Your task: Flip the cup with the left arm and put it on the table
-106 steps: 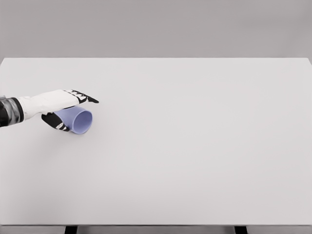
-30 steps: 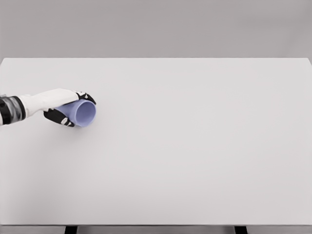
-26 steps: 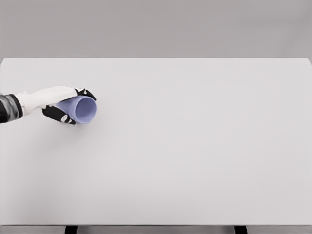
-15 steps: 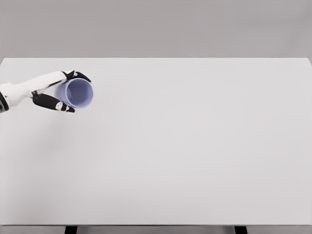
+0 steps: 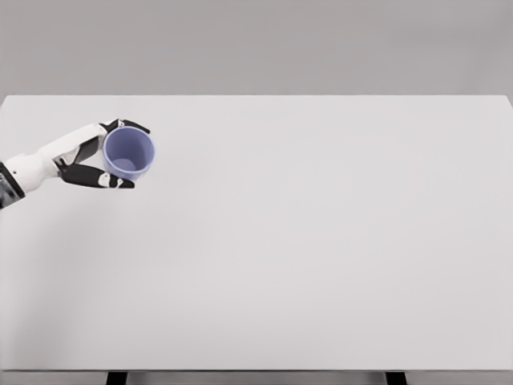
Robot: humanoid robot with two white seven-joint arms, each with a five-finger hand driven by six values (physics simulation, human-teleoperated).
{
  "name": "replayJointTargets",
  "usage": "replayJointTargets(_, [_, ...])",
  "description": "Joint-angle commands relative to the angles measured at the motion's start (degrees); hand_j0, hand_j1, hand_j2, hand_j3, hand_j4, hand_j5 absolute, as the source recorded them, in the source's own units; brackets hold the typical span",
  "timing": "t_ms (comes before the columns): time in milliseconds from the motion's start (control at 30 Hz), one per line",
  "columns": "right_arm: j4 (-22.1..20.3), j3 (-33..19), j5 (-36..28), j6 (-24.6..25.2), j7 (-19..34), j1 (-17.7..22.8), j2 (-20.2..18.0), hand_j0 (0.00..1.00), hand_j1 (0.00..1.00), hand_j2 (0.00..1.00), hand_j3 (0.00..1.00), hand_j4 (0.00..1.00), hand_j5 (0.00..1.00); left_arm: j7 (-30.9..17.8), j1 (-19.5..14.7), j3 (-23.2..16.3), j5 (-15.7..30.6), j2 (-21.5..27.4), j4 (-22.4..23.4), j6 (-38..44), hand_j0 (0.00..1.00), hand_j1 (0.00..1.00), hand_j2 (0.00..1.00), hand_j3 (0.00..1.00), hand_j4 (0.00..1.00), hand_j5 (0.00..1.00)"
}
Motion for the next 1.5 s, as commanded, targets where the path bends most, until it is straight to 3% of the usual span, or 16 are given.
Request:
replayJointTargets(0, [0.0,0.0,0.0,0.0,0.03,0.0,0.0,1.0,1.0,1.0,1.0,1.0,1.0,0.03,0.0,0.61,1.39,-1.33,1.29,-0.1,0.64,0.64,0.64,0.64,0.64,0.64])
replayJointTargets(600, [0.0,0.0,0.0,0.0,0.03,0.0,0.0,1.0,1.0,1.0,1.0,1.0,1.0,0.03,1.93,1.14,2.45,-11.7,18.34,-20.42,0.65,0.65,0.65,0.65,0.65,0.65])
replayJointTargets(833, [0.0,0.0,0.0,0.0,0.03,0.0,0.0,1.0,1.0,1.0,1.0,1.0,1.0,0.03,2.2,1.05,10.88,-14.95,22.21,-20.42,0.65,0.65,0.65,0.65,0.65,0.65])
replayJointTargets(1133, [0.0,0.0,0.0,0.0,0.03,0.0,0.0,1.0,1.0,1.0,1.0,1.0,1.0,0.03,4.04,1.05,19.76,-16.27,22.21,-20.42,0.65,0.65,0.65,0.65,0.65,0.65])
replayJointTargets(1267, [0.0,0.0,0.0,0.0,0.03,0.0,0.0,1.0,1.0,1.0,1.0,1.0,1.0,0.03,4.22,1.05,19.85,-16.36,22.3,-20.23,0.66,0.66,0.66,0.66,0.66,0.66])
replayJointTargets(1467, [0.0,0.0,0.0,0.0,0.03,0.0,0.0,1.0,1.0,1.0,1.0,1.0,1.0,0.03,4.04,1.23,19.94,-15.75,19.23,-10.83,0.66,0.66,0.66,0.66,0.66,0.66])
